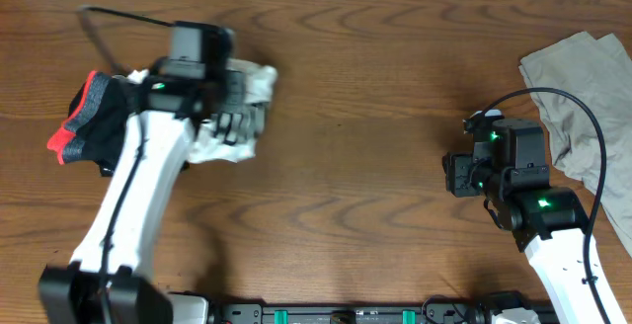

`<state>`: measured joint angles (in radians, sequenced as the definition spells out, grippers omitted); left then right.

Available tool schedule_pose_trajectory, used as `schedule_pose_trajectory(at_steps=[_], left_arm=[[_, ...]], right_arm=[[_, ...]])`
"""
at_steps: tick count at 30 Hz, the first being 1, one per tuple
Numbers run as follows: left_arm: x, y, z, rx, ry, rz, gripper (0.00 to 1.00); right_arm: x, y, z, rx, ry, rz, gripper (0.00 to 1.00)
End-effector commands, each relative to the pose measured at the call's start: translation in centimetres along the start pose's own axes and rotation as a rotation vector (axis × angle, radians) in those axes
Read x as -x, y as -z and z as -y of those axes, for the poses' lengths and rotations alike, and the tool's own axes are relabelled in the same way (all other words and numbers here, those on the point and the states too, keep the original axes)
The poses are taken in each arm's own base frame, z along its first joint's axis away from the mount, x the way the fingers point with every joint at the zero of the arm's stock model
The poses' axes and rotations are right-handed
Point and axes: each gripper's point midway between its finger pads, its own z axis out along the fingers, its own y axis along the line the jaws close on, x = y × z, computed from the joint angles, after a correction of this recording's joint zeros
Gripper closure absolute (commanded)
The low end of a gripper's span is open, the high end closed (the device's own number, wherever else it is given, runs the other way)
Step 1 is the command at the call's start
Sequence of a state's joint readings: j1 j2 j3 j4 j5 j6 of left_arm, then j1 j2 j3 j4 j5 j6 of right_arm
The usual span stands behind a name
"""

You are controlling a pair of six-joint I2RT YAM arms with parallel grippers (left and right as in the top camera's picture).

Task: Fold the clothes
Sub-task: 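Carry the folded garment left and place it on the black pile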

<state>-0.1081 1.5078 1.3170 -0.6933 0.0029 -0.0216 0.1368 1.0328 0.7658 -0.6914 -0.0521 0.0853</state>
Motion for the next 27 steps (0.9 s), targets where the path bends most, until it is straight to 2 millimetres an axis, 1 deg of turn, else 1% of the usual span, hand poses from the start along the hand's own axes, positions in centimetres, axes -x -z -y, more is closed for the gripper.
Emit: schedule_pose_trajectory(at_steps=[1, 4, 6, 14, 18, 20, 22, 27], left_arm=[[1.5, 3.1, -4.6, 0.147, 0.034, 0.091, 0.94], [2.3, 4.6, -7.1, 0.192, 0.087, 0.145, 0.94], [2.7, 5.2, -8.9, 0.222, 0.125, 0.172, 0.94], [3.5, 5.7, -15.2, 0.324, 0.25, 0.237, 0.94], [2.8, 4.9, -18.3, 0.371, 0.305, 0.218, 0.94], [2.1, 4.1, -19.5, 0.387, 0.336, 0.193, 0.94], [1.1, 2.9, -20.9, 0.402, 0.395, 0.157, 0.94], [-0.7, 1.1, -23.2, 0.428, 0.473, 0.101, 0.94]], right_arm=[[0.4, 0.4, 0.2, -0.006, 0.008, 0.015, 0.41], [0.4, 0.4, 0.2, -0.006, 0.008, 0.012, 0.41], [0.3, 0.4, 0.2, -0.006, 0.007, 0.007, 0.41], [-0.5, 0.4, 0.2, -0.008, 0.006, -0.022, 0.42], [-0.5, 0.4, 0.2, -0.007, 0.006, -0.023, 0.41], [-0.5, 0.4, 0.2, -0.007, 0.006, -0.024, 0.41], [-0.6, 0.4, 0.2, -0.005, 0.006, -0.027, 0.41], [-0.8, 0.4, 0.2, -0.006, 0.005, -0.037, 0.41]])
